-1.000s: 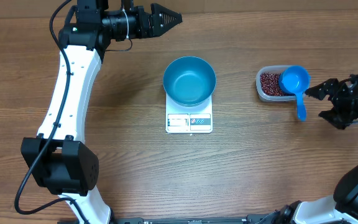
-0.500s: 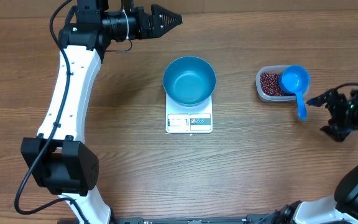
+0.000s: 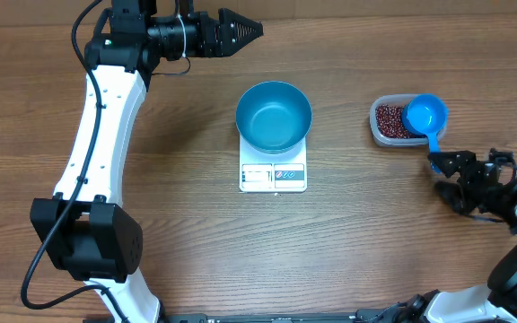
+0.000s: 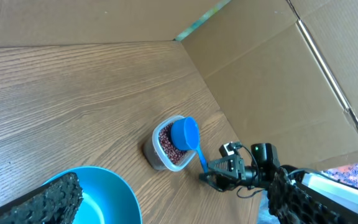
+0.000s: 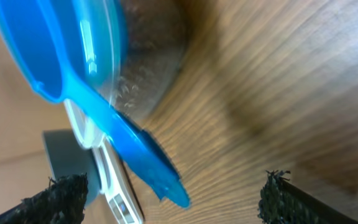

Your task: Scoop item into bowl and weigh 150g on scale

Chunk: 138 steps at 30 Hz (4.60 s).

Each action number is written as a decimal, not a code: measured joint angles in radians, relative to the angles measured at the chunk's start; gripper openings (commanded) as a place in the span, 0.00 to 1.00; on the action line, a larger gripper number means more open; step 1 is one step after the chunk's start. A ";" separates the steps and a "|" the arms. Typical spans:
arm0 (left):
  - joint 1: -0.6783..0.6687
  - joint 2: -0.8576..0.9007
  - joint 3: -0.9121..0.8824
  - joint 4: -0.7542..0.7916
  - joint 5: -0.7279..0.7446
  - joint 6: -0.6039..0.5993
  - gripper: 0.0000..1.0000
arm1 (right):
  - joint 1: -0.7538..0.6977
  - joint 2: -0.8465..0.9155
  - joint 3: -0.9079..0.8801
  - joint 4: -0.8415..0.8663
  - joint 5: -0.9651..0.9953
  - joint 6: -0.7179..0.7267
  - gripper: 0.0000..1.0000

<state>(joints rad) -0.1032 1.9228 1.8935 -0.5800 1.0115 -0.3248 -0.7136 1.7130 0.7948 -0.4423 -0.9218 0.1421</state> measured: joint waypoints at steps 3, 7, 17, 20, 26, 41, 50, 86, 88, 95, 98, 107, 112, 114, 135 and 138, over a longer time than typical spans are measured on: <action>0.000 0.000 0.000 0.000 0.000 0.007 1.00 | 0.000 0.000 -0.051 0.142 -0.094 0.001 0.83; 0.000 0.000 0.000 -0.001 0.000 0.011 0.99 | 0.000 0.000 -0.065 0.235 -0.159 0.029 0.80; 0.000 0.000 0.000 -0.016 0.000 0.011 1.00 | 0.014 0.000 -0.066 0.369 -0.203 0.201 0.75; 0.000 0.000 0.000 -0.016 0.000 0.011 0.99 | 0.020 0.000 -0.066 0.386 -0.205 0.259 0.75; 0.000 0.000 0.000 -0.016 0.000 0.011 1.00 | 0.021 0.000 -0.066 0.370 -0.197 0.348 0.78; 0.000 0.000 0.000 -0.016 -0.003 0.014 1.00 | 0.027 0.000 -0.096 0.357 -0.116 0.382 0.80; 0.000 0.000 0.000 -0.016 -0.003 0.015 1.00 | 0.098 0.000 -0.125 0.522 -0.102 0.459 0.79; 0.000 0.000 0.000 -0.023 -0.022 0.015 1.00 | 0.106 0.000 -0.137 0.728 -0.097 0.614 0.23; 0.000 0.000 0.000 -0.023 -0.022 0.015 1.00 | 0.106 0.000 -0.137 0.735 -0.092 0.615 0.22; 0.000 0.000 0.000 -0.023 -0.022 0.015 1.00 | 0.108 0.000 -0.137 0.757 -0.085 0.640 0.22; 0.000 0.000 0.000 -0.023 -0.022 0.015 0.99 | 0.116 0.000 -0.137 0.766 -0.066 0.651 0.22; 0.000 0.000 0.000 -0.023 -0.022 0.015 1.00 | 0.178 0.000 -0.137 0.782 0.013 0.670 0.16; 0.000 0.000 0.000 -0.025 -0.022 0.015 1.00 | 0.192 0.000 -0.137 0.825 0.029 0.690 0.13; 0.000 0.000 0.000 -0.025 -0.022 0.015 0.99 | 0.192 0.000 -0.137 0.830 0.032 0.698 0.14; 0.000 0.000 0.000 -0.037 -0.089 0.018 0.93 | 0.190 0.000 -0.137 0.843 -0.047 0.675 0.04; 0.000 0.000 0.000 -0.038 -0.106 0.019 0.90 | 0.190 -0.001 -0.135 0.842 -0.080 0.673 0.04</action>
<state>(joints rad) -0.1028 1.9228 1.8935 -0.6182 0.9058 -0.3054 -0.5240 1.7123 0.6601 0.3996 -1.0019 0.8146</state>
